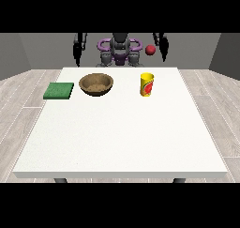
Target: Pick the cup and pour the ball into the bowl, then pick the bowl and place it on the pad
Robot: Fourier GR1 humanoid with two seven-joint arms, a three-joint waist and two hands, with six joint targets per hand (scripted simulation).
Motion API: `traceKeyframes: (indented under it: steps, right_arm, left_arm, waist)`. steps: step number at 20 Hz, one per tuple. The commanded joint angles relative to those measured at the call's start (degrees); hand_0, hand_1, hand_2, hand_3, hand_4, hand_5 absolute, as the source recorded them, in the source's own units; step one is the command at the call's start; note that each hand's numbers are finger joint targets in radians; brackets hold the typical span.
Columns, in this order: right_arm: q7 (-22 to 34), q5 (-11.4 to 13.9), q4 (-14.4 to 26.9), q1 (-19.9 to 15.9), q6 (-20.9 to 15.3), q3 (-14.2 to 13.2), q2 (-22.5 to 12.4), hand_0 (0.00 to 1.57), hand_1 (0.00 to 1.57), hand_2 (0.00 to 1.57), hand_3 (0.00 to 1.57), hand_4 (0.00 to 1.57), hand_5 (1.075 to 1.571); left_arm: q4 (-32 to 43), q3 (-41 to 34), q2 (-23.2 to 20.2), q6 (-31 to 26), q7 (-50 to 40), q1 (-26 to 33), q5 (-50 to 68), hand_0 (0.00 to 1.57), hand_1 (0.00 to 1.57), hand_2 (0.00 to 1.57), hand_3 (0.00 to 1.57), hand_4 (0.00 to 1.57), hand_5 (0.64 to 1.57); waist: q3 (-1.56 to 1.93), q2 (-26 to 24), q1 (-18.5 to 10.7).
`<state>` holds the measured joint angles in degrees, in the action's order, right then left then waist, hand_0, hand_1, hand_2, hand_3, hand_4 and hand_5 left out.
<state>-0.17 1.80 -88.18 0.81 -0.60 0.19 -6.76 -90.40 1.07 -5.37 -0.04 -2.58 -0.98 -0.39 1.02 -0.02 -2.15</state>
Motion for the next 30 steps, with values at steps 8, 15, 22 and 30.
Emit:
traceKeyframes:
  steps: [8,15,22,30]
  right_arm:
    - [-0.91,-7.08,-3.66,5.14,-0.18,-3.69,3.15,0.0,0.0,0.0,0.0,0.0,1.57]
    - [-0.66,-8.77,-8.4,1.29,1.6,-5.65,1.19,0.0,0.0,0.0,0.0,0.0,1.566]
    - [-7.04,-8.2,-2.24,-5.92,3.46,-4.72,1.71,0.0,0.0,0.0,0.0,0.0,1.563]
    - [-11.45,-9.52,2.09,-12.38,6.8,-8.25,-2.44,0.0,0.0,0.0,0.0,0.0,1.56]
  left_arm:
    - [-9.46,1.61,5.08,-4.4,-0.77,6.24,10.96,0.0,0.0,0.0,0.0,0.0,1.531]
    - [-16.35,7.85,4.83,0.0,4.85,10.0,6.16,0.0,0.0,0.0,0.0,0.0,1.49]
    - [-8.58,3.27,4.2,3.4,7.64,-4.48,1.48,0.0,0.0,0.0,0.0,0.0,1.376]
    - [6.7,-6.5,-2.96,-1.23,18.53,-12.15,3.04,0.0,0.0,0.0,0.0,0.0,1.255]
  waist:
    - [-0.99,-18.38,-1.6]
    - [-1.02,-7.82,-0.04]
    - [-1.02,1.96,2.29]
    - [-1.04,11.26,4.91]
